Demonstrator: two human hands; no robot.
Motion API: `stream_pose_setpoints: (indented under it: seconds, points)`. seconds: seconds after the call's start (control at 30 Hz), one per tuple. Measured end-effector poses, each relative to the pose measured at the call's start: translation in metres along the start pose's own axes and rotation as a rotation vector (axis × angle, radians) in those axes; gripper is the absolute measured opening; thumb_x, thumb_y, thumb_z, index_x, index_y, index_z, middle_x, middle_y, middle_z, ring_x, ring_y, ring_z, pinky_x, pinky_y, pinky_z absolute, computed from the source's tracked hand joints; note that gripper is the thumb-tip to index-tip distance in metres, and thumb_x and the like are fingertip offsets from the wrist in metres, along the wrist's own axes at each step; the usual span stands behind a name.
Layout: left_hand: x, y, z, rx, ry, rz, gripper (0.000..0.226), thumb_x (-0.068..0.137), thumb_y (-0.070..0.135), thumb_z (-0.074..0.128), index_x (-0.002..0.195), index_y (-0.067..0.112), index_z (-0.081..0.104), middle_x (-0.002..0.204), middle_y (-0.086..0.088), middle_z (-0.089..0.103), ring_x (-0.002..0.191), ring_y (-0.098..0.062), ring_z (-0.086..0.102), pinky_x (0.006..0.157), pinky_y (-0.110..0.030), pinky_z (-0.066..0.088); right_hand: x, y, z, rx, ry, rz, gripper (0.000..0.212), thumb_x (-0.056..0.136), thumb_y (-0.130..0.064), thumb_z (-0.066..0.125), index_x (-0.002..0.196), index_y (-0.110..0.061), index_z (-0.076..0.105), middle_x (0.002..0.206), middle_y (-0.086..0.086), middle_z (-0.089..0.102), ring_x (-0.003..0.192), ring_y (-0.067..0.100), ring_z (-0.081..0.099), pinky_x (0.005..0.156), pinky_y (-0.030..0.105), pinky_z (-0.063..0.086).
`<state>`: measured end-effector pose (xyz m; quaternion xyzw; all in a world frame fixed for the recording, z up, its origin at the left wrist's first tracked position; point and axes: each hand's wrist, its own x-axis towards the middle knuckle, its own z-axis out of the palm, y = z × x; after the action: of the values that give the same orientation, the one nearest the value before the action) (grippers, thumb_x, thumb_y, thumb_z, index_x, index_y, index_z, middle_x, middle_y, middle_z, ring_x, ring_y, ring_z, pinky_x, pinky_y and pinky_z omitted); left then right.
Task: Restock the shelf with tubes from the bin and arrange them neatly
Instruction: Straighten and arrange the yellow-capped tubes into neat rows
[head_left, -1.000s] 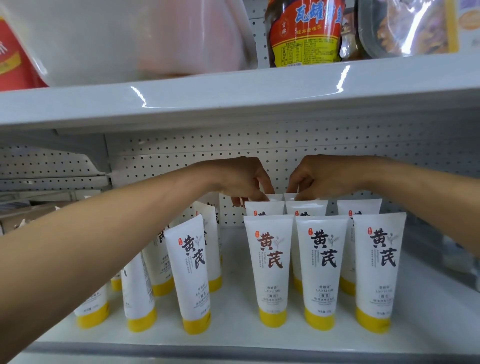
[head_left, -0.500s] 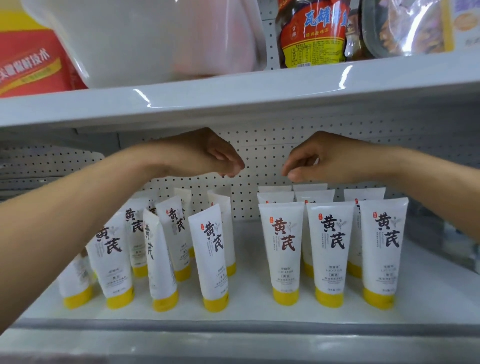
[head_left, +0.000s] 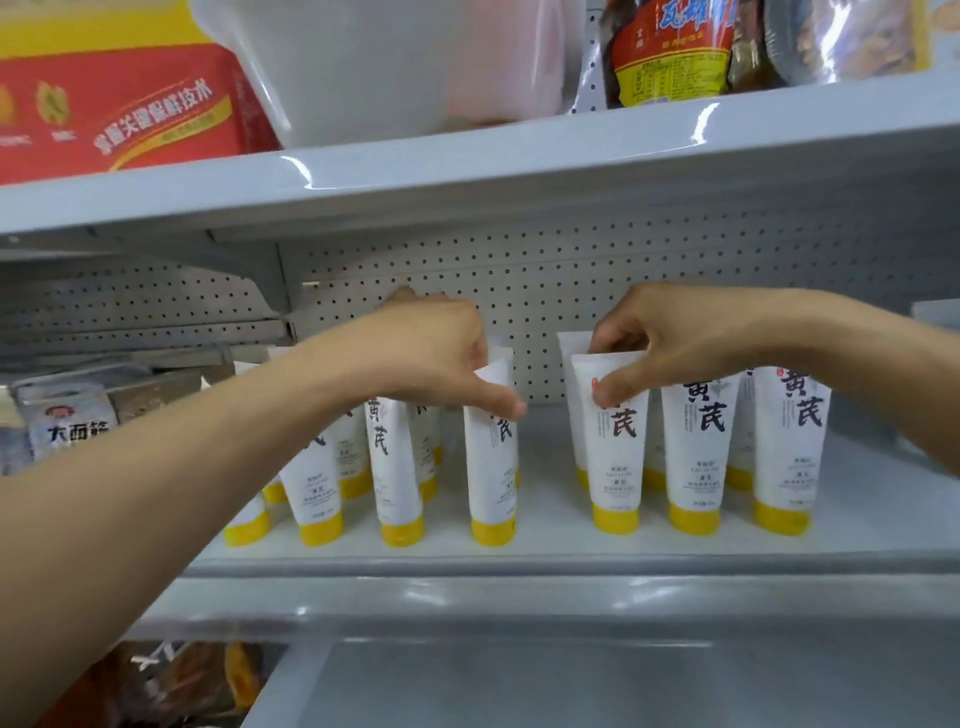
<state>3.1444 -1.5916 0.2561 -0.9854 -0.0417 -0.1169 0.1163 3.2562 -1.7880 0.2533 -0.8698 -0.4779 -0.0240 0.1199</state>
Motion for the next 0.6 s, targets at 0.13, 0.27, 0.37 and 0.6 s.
stream_pose_setpoints:
  seconds: [0.13,0.27,0.37,0.6]
  points:
    - [0.006,0.004,0.006,-0.065,0.067,0.031,0.031,0.076,0.054,0.07,0.084,0.024,0.075,0.073,0.009,0.066,0.068,-0.006,0.056,0.052,-0.022,0.035,0.001,0.003,0.004,-0.032,-0.001,0.025,0.011,0.084,-0.038,0.071,0.084,-0.027,0.071,0.081,-0.016,0.072,0.071,0.003,0.067,0.06,0.019,0.05]
    - [0.019,0.006,0.014,-0.228,0.071,0.054,0.023,0.076,0.05,0.074,0.091,0.032,0.076,0.077,0.015,0.066,0.073,-0.007,0.058,0.06,-0.024,0.039,0.001,0.005,0.005,-0.053,0.004,0.018,0.014,0.084,-0.038,0.071,0.079,-0.025,0.069,0.077,-0.015,0.071,0.067,0.004,0.065,0.057,0.019,0.046]
    - [0.027,0.009,0.017,-0.287,0.059,0.052,0.021,0.077,0.047,0.074,0.091,0.032,0.076,0.079,0.017,0.068,0.077,-0.006,0.061,0.063,-0.023,0.042,0.002,0.007,0.005,-0.066,0.012,0.006,0.017,0.083,-0.039,0.071,0.079,-0.022,0.069,0.078,-0.01,0.071,0.068,0.009,0.065,0.059,0.023,0.047]
    - [0.028,0.005,0.02,-0.379,0.044,0.096,0.012,0.076,0.044,0.076,0.07,0.04,0.067,0.065,0.021,0.065,0.067,0.0,0.058,0.064,-0.023,0.043,0.006,0.012,0.008,-0.055,0.024,-0.02,0.018,0.084,-0.04,0.071,0.079,-0.023,0.068,0.079,-0.007,0.07,0.069,0.012,0.063,0.059,0.027,0.046]
